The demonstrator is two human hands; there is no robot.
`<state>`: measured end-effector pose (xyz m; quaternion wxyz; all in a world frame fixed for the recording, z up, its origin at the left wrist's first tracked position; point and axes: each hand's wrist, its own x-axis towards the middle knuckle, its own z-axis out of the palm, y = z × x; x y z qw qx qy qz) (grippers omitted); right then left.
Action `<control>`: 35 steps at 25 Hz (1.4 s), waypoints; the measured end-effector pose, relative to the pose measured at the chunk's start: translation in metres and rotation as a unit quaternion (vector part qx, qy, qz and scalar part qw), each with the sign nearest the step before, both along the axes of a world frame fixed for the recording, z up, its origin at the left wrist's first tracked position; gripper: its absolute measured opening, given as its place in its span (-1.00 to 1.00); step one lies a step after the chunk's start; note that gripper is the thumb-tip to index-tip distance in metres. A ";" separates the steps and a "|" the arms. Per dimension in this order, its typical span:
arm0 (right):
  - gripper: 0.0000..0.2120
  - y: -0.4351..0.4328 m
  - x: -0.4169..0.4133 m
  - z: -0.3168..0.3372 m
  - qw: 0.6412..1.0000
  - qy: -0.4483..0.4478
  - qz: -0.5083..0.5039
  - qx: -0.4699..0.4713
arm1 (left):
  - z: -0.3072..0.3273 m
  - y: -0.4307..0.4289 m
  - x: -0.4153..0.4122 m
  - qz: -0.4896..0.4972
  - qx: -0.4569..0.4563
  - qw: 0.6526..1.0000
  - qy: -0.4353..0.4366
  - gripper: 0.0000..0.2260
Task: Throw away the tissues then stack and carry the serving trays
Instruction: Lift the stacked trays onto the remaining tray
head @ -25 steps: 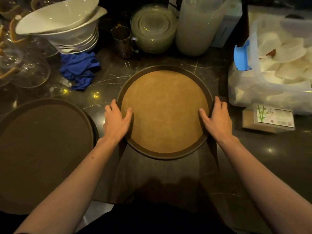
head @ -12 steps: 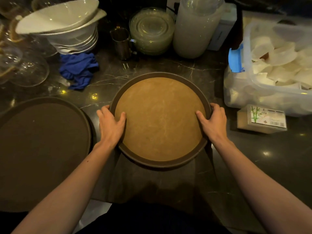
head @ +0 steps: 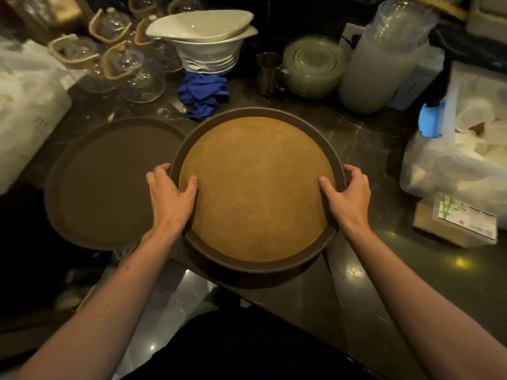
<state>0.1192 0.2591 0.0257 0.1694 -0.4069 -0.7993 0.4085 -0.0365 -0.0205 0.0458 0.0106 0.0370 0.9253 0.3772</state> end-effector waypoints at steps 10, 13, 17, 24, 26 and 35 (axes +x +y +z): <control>-0.46 -0.119 -0.104 0.007 0.994 0.031 0.090 -0.050 | 0.000 -0.146 -0.033 0.139 0.016 0.990 0.031 -0.45; -0.46 -0.162 -0.134 0.004 0.994 0.026 0.086 -0.054 | -0.005 -0.190 -0.058 0.148 0.018 0.989 0.019 -0.45; -0.46 -0.213 -0.164 -0.007 0.997 0.005 0.069 -0.037 | -0.016 -0.238 -0.095 0.123 0.029 0.992 0.002 -0.47; -0.46 -0.255 -0.179 -0.021 0.999 -0.031 0.037 -0.014 | -0.040 -0.271 -0.132 0.090 0.043 0.994 -0.037 -0.48; -0.47 -0.257 -0.183 -0.024 0.998 -0.039 0.044 -0.006 | -0.047 -0.272 -0.137 0.092 0.041 0.994 -0.040 -0.48; -0.48 -0.237 -0.206 -0.037 0.996 -0.062 0.069 0.004 | -0.065 -0.254 -0.153 0.102 0.043 0.993 -0.038 -0.46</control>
